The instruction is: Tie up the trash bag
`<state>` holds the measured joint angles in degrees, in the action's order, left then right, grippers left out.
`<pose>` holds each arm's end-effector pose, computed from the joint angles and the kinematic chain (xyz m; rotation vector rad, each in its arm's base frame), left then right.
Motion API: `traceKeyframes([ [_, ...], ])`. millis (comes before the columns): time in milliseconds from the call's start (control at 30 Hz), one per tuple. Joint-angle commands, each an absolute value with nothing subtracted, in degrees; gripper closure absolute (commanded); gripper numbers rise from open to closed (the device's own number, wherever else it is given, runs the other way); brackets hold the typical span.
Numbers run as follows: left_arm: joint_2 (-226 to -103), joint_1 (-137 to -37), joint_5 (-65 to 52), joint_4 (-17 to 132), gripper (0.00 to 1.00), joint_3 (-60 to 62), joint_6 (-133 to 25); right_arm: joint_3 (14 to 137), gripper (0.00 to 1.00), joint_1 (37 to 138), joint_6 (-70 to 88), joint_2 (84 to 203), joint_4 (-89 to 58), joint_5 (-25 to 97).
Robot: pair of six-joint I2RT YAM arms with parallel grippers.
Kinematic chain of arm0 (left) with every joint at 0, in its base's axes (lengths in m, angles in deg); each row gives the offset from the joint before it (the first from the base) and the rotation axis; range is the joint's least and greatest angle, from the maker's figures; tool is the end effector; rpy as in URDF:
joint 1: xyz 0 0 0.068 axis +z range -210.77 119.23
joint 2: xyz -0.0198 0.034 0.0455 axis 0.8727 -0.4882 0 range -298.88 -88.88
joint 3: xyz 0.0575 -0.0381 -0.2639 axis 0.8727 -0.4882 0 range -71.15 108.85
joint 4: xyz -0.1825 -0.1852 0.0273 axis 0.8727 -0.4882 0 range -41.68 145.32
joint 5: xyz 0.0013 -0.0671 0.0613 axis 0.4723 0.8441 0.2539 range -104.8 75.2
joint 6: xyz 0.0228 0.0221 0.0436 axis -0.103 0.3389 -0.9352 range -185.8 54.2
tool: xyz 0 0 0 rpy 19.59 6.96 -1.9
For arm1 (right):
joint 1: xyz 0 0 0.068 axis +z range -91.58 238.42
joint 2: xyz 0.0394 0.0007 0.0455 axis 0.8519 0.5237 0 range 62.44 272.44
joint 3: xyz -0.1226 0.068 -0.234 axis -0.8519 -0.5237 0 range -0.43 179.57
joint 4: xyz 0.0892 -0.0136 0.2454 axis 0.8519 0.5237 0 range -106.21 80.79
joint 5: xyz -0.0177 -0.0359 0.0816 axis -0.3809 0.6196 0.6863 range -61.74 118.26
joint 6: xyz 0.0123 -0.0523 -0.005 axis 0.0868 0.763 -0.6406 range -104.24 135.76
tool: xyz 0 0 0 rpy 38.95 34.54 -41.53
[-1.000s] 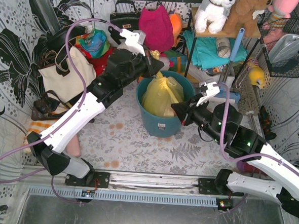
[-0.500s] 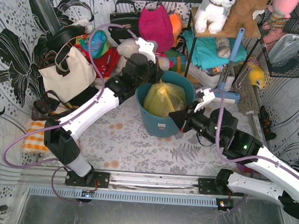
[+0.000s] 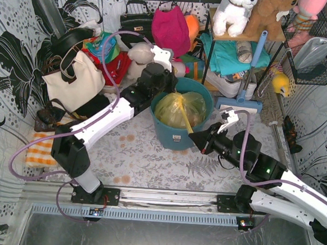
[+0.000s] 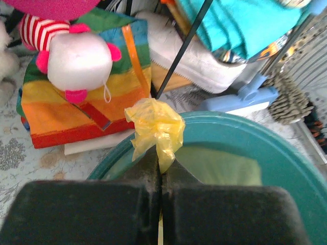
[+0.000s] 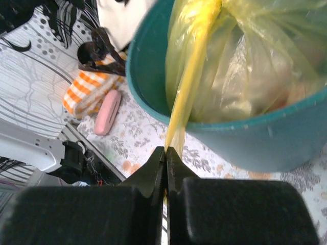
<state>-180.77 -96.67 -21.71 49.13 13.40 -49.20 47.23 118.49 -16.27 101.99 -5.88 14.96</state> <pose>0.3150 -0.2226 0.3799 0.2215 1.8252 -0.5403 0.0865 0.1339 0.3713 -0.2273 1.6986 1.0418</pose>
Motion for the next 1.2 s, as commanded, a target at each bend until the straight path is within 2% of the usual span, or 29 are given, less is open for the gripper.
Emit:
traceKeyframes([
  [0, -182.4, -95.9, -26.5, 53.6, 1.00, 14.8, -52.0, 45.7, 1.00, 118.7, -20.4, 99.4, -8.5, 15.5],
  [300, -182.6, -95.9, -26.0, 54.2, 1.00, 23.5, -53.9, 58.6, 1.00, 118.7, -12.5, 103.7, -5.6, 16.5],
  [667, -183.0, -96.0, -22.4, 57.3, 1.00, 16.1, -51.9, 50.2, 1.00, 118.6, -14.0, 98.4, -4.0, 12.6],
  [700, -182.6, -96.0, -22.2, 57.5, 1.00, 15.4, -51.8, 51.1, 0.95, 118.7, -12.1, 98.4, -3.1, 11.7],
  [767, -182.2, -96.0, -21.1, 57.5, 1.00, 14.8, -52.1, 53.5, 0.60, 118.7, -6.1, 99.0, -1.4, 9.2],
  [800, -182.1, -96.0, -20.3, 57.1, 1.00, 15.0, -52.4, 54.7, 0.49, 118.6, -2.7, 99.7, -0.8, 7.8],
  [833, -182.2, -96.0, -19.6, 56.5, 1.00, 15.4, -52.8, 55.9, 0.42, 118.7, 1.5, 100.4, -0.4, 6.2],
  [900, -182.6, -96.0, -17.4, 55.4, 1.00, 16.0, -53.4, 57.4, 0.33, 118.7, 10.6, 102.0, -1.1, 3.4],
  [967, -182.9, -96.0, -15.1, 55.1, 1.00, 16.3, -53.9, 58.6, 0.28, 118.7, 20.0, 103.4, -2.8, 2.5],
  [1167, -185.1, -96.0, -12.1, 51.7, 1.00, 18.6, -55.0, 63.4, 0.23, 118.7, 36.8, 105.6, -3.9, 4.8],
])
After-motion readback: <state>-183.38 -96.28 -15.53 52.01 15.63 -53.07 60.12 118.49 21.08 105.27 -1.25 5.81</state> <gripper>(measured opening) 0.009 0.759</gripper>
